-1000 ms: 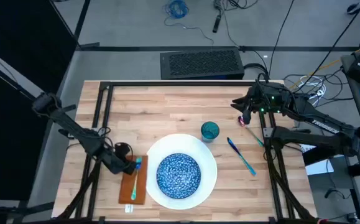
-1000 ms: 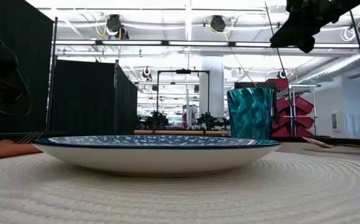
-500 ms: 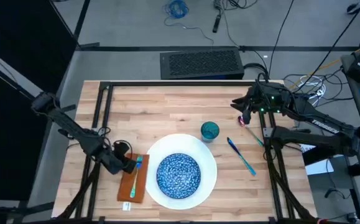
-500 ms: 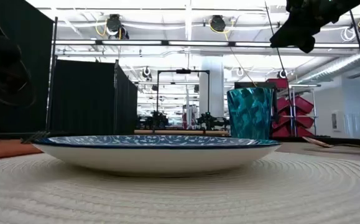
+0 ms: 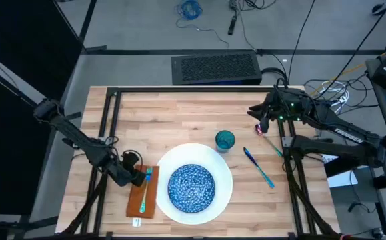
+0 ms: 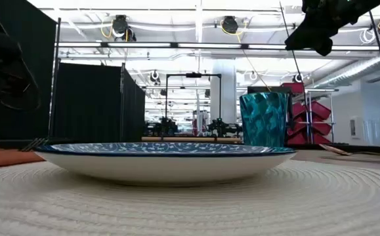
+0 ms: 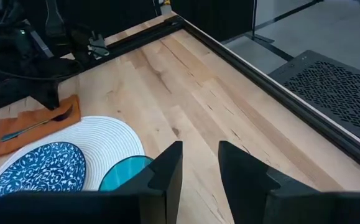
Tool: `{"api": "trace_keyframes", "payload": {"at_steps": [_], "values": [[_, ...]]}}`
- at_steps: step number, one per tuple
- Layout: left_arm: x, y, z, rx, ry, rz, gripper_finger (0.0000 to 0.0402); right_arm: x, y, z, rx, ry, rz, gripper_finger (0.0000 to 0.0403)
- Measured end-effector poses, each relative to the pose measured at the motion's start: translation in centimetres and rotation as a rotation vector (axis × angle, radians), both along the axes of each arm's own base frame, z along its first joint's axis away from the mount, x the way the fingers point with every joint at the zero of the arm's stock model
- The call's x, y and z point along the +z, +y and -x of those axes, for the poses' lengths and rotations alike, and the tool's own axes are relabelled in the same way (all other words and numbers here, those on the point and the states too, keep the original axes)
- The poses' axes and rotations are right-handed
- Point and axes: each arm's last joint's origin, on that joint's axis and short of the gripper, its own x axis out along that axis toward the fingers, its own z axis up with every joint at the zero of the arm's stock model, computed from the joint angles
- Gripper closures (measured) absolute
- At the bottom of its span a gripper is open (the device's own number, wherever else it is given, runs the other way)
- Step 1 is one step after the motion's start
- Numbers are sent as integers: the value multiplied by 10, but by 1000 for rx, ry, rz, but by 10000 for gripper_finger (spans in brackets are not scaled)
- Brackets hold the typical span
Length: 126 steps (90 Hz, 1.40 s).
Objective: Set table place
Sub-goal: Adjust the brown table napkin to the left of the tablemat, then move the blue table knife to the right of the white tablemat
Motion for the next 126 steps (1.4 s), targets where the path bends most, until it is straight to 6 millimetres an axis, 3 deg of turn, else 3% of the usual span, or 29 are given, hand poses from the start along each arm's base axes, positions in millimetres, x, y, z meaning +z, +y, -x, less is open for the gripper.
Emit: {"api": "trace_keyframes", "payload": {"at_steps": [20, 37, 49, 58, 69, 80, 88, 96, 113, 126], "values": [[7, 3, -3, -14, -50, -43, 286, 0, 0, 0, 0, 0, 0, 312], [50, 13, -12, -99, -220, -160, 286, 0, 0, 0, -2, -1, -4, 312], [101, 29, -14, -112, -443, -395, 285, 0, 0, 0, -4, -1, -7, 312], [137, 43, -12, -101, -576, -687, 285, -1, -1, -2, -13, 0, -30, 312], [159, 54, -8, -25, -606, -1059, 285, -17, 1, -6, -1, 46, -91, 312], [164, 59, -14, -29, -597, -1226, 285, -45, 11, -6, 37, 195, -192, 312], [162, 60, -25, -136, -653, -1312, 285, -61, 17, -4, 31, 285, -283, 312], [163, 62, -35, -277, -772, -1409, 285, -67, 20, 0, -19, 343, -365, 312], [175, 78, -37, -296, -1071, -1581, 285, -84, 29, 28, -217, 663, -542, 312], [172, 93, -38, -263, -1062, -1584, 285, -82, 31, 28, -249, 613, -615, 318]]}}
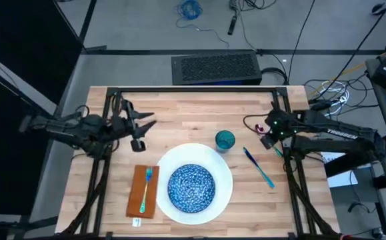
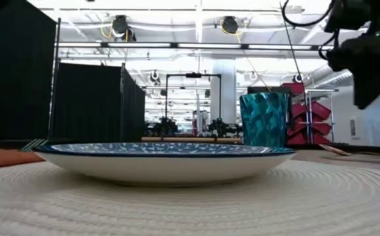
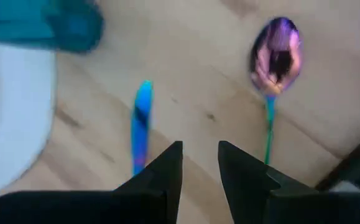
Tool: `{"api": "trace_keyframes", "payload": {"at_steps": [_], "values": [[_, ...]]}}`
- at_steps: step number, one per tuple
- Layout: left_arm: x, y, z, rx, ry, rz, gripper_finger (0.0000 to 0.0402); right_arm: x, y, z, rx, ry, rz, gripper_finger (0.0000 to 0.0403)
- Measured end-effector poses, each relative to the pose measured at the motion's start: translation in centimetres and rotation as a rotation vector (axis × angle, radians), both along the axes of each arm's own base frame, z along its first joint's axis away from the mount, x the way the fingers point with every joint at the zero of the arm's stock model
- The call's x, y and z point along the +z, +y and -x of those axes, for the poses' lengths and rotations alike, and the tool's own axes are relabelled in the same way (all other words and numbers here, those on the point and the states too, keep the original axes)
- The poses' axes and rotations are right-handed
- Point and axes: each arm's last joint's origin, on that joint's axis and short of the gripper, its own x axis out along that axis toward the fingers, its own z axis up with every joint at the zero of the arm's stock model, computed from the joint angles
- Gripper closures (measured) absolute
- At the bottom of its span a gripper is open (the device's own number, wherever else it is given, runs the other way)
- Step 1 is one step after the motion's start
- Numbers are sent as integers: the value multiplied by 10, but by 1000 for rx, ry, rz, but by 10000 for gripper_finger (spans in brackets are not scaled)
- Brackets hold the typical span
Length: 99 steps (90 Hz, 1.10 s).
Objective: Set table place
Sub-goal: Move the blue table knife to the right of the white tablemat
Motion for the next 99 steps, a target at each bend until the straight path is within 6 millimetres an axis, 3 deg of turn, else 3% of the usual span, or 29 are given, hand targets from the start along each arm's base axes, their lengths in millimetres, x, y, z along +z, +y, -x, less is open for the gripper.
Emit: {"api": "trace_keyframes", "payload": {"at_steps": [16, 35, 68, 85, 99], "values": [[-9, 14, -4, 62, 23, 63, 285, -1, 9, -8, -5, -3, -91, 336], [-8, 15, -4, 20, 6, 62, 285, -7, 32, -37, 62, -29, -115, 397], [-7, 14, -1, -8, 2, 54, 285, -53, 84, -62, 60, 340, -83, 403], [-7, 14, -1, -17, -2, 75, 285, -73, 94, -68, 81, 459, -45, 403], [-7, 14, -1, -20, -3, 78, 285, -79, 97, -77, 90, 419, -57, 403]]}}
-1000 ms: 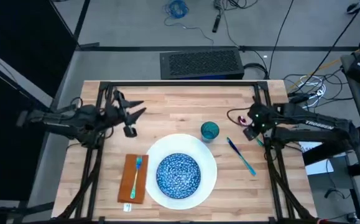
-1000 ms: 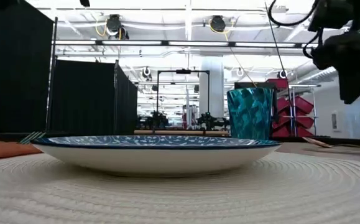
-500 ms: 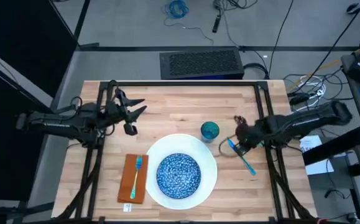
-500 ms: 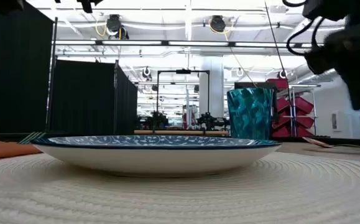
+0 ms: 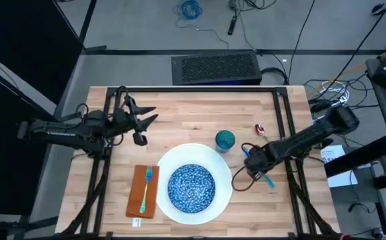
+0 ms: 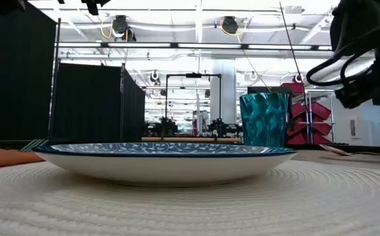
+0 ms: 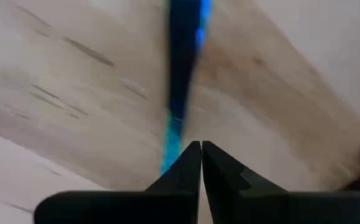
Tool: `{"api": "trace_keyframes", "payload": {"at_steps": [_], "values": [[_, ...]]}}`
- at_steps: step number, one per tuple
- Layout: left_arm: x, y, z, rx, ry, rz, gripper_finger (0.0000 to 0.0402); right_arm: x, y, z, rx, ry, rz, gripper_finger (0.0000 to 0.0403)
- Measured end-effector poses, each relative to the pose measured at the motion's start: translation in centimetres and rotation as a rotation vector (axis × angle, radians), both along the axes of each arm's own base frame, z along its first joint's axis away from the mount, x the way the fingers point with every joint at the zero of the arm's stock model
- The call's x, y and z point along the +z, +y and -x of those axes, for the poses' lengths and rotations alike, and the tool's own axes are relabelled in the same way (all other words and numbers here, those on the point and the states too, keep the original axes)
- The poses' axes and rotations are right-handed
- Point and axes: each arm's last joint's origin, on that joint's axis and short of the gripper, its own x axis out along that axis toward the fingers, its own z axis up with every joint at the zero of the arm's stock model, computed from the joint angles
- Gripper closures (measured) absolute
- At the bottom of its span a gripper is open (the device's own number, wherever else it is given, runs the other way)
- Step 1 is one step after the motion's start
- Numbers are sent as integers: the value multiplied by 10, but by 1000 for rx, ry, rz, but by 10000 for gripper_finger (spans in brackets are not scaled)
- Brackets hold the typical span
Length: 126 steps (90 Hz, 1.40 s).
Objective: Set table place
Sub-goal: Move the blue table knife to the right of the white tablemat
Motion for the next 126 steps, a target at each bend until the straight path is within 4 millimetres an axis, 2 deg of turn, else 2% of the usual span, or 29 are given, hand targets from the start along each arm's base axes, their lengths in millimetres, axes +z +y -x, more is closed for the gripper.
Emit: {"api": "trace_keyframes", "payload": {"at_steps": [42, 68, 106, 126], "values": [[0, -1, 0, -22, -2, -6, 285, -5, 16, -1, -73, -17, -11, 403], [0, -1, 0, -22, -2, -7, 285, -4, 30, -13, -181, -156, -92, 403], [-2, -1, -1, -22, 26, -6, 285, -1, 45, -23, -422, -365, -89, 403], [-2, -1, -1, -19, 28, -14, 285, 3, 46, -25, -413, -401, -71, 403]]}}
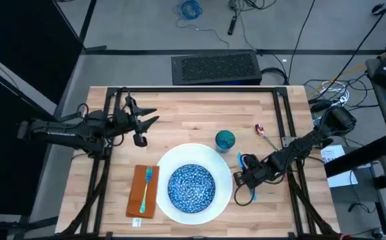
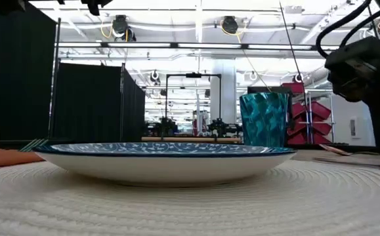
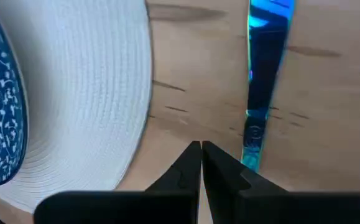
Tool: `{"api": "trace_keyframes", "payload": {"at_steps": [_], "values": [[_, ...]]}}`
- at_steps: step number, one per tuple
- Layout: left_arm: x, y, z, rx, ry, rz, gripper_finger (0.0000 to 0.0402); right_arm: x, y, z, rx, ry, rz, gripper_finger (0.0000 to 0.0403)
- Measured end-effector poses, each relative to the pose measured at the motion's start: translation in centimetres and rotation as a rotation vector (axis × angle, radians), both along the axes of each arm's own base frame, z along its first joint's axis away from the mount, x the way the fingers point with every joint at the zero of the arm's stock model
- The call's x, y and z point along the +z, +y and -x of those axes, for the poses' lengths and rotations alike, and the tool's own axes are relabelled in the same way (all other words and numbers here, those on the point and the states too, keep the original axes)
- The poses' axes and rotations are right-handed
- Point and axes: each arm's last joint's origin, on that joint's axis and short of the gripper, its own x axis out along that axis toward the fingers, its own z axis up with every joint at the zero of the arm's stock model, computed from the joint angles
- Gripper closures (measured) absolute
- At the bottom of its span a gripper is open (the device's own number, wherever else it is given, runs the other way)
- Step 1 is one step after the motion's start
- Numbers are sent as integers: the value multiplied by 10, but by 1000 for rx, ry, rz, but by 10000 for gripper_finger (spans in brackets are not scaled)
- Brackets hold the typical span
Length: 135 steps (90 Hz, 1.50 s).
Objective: Set table place
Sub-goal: Move the blue table knife to the right of the white tablemat
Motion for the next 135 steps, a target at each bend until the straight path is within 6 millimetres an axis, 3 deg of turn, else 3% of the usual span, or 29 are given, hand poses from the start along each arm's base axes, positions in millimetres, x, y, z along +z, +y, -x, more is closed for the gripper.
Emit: {"api": "trace_keyframes", "payload": {"at_steps": [31, 74, 86, 135], "values": [[0, 0, 0, 0, -1, 1, 285, 3, -12, 11, 65, 198, 95, 403], [0, 0, 0, -3, -4, 4, 285, 0, 3, 19, 61, 223, 70, 403], [1, -1, 0, -22, -7, 0, 285, -8, 7, 14, 88, 237, 57, 403], [1, -1, 1, -22, -8, 0, 285, -5, 12, 5, 96, 173, -12, 403]]}}
